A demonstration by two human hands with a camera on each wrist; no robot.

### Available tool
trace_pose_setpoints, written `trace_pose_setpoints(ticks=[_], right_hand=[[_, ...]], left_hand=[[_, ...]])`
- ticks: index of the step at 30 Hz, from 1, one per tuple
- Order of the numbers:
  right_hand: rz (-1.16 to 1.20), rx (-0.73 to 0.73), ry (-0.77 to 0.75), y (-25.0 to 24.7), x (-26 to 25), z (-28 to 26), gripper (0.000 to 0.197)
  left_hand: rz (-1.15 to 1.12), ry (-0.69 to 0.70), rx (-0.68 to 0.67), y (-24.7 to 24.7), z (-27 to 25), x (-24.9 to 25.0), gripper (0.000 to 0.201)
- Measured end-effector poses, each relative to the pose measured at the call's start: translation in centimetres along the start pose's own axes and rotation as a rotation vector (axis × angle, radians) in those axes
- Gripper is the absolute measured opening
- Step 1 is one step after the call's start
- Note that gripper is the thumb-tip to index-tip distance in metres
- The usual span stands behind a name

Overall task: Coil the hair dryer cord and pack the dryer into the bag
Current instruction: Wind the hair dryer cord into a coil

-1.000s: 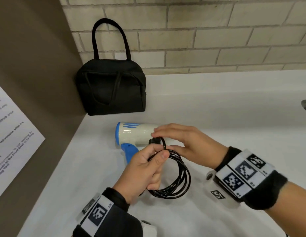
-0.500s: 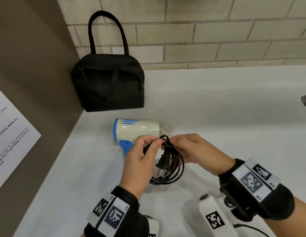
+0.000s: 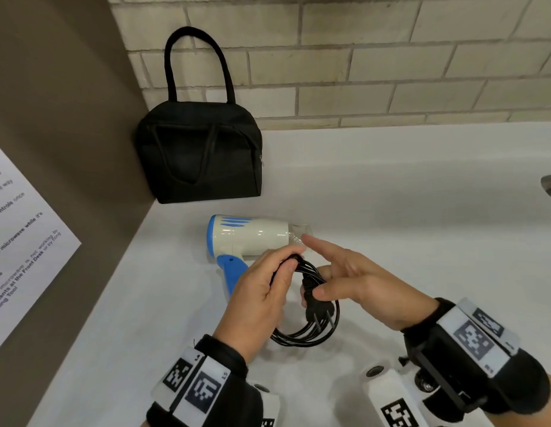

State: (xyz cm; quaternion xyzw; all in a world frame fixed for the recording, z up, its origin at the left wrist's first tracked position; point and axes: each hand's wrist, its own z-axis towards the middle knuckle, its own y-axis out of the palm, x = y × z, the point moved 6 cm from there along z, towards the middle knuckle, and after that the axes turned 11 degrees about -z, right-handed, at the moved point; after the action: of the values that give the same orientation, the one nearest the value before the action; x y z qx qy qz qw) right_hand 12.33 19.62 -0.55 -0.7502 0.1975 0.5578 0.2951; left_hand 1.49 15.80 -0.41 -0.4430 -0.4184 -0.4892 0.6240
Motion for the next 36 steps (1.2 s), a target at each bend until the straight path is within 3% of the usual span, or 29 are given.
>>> trace_pose_setpoints(ticks=[2, 5, 12, 18, 23, 30, 32, 34, 36], right_hand=[[0.016, -0.004, -0.008, 0.1, 0.2, -0.2, 0.087], [-0.011, 0.024, -0.070, 0.1, -0.3, -0.6, 0.068], [-0.300, 0.130, -0.251, 0.9, -1.6, -2.4, 0.049], [-0.614, 0.236, -0.224, 1.4, -1.4, -2.7, 0.056], [-0.633, 0.279, -0.194, 0.9, -1.2, -2.5, 0.050], [-1.020, 0.574, -0.428, 0.6, -2.9, -2.2, 0.039], [-0.863, 0.597, -0.448, 0.8, -3.2, -1.9, 0.045], [-0.432, 0.605, -0.400, 0.3, -2.8, -1.6, 0.046], [-0.054, 0.638, -0.329, -0.3, -2.1, -1.5, 0.034]], left_hand=[[-0.052, -0.053, 0.013, 0.0, -0.1, -0.4, 0.024], [-0.101, -0.091, 0.092, -0.5, -0.2, -0.8, 0.023], [-0.089, -0.044, 0.276, -1.5, 0.3, -0.1, 0.024], [-0.126, -0.080, 0.303, -1.5, 0.6, -0.2, 0.023], [-0.143, -0.110, 0.307, -1.8, 0.5, -0.6, 0.022], [-0.023, 0.023, 0.227, -0.6, 0.2, -0.1, 0.024], [0.018, 0.087, 0.211, -0.2, 0.1, 0.1, 0.016], [0.056, 0.164, 0.230, -0.1, 0.2, 0.5, 0.016], [0.063, 0.230, 0.245, -0.2, 0.3, 0.8, 0.028]])
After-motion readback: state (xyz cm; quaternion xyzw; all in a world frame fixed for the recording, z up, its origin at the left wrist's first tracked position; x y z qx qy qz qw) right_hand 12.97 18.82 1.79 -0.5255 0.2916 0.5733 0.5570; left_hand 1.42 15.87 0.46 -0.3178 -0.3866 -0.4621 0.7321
